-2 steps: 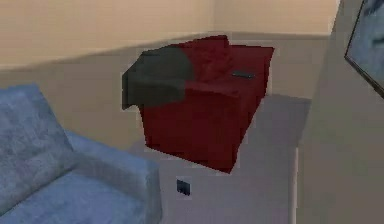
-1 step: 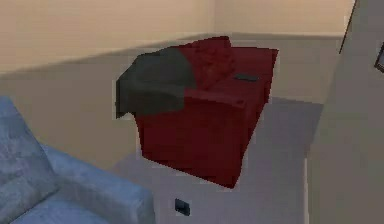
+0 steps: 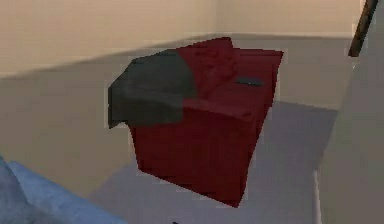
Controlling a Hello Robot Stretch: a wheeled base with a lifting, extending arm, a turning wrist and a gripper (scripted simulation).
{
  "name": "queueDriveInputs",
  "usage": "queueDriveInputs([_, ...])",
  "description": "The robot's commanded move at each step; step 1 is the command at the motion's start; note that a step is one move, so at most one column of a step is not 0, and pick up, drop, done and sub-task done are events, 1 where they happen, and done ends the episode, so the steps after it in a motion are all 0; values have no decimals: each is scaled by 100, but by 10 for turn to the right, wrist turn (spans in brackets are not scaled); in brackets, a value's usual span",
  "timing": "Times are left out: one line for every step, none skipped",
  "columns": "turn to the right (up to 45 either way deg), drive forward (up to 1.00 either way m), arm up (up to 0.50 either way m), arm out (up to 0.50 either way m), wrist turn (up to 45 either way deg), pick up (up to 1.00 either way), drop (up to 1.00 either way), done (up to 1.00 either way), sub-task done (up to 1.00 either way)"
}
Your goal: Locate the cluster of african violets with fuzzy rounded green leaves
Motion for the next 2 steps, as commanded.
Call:
queueDriveInputs([240, 0, 0, 0, 0, 0, 0, 0, 0])
queueDriveInputs([0, 90, 0, 0, 0, 0, 0, 0, 0])
